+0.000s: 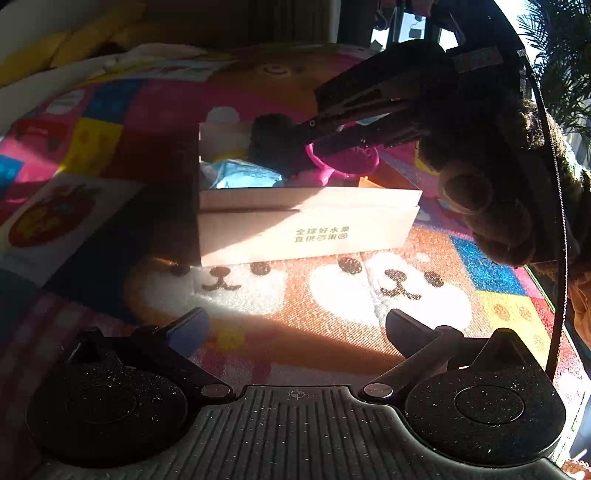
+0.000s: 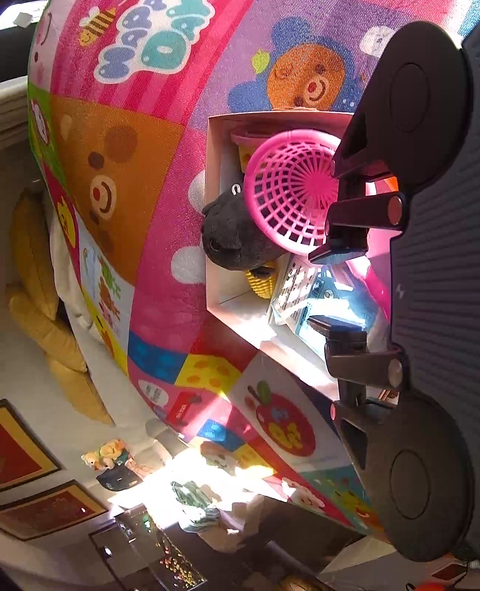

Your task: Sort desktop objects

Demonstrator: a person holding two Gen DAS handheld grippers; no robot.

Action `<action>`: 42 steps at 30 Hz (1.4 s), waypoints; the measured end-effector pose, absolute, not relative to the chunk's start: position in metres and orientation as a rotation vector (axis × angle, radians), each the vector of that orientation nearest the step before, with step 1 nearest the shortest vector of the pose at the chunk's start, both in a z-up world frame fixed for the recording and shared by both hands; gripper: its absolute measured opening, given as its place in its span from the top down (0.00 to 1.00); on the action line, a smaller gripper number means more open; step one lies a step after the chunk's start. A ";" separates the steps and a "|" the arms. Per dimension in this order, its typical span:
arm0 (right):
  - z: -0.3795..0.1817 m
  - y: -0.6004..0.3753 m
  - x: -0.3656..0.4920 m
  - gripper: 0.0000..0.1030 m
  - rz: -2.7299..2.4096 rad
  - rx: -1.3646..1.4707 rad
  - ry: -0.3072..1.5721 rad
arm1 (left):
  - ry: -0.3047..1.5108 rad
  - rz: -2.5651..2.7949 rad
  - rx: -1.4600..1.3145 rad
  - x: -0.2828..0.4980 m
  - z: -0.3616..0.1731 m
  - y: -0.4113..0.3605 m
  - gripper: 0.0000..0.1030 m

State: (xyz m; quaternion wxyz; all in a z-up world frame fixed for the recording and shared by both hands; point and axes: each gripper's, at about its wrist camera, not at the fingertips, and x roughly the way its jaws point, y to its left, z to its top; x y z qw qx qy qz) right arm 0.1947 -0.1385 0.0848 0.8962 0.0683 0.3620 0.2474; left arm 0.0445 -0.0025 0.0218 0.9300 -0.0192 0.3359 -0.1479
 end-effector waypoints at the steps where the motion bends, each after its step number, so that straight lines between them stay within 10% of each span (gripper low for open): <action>1: 0.087 -0.141 0.190 0.68 0.508 0.134 0.740 | 0.687 -0.302 -0.039 0.044 0.022 -0.002 0.00; 14: 0.053 -0.187 0.025 0.00 0.233 0.004 0.655 | 0.619 -0.165 0.030 0.038 0.016 -0.005 0.00; 42: 0.003 -0.175 0.059 0.00 0.032 -0.002 0.691 | 0.695 0.054 0.004 0.067 0.001 -0.004 0.00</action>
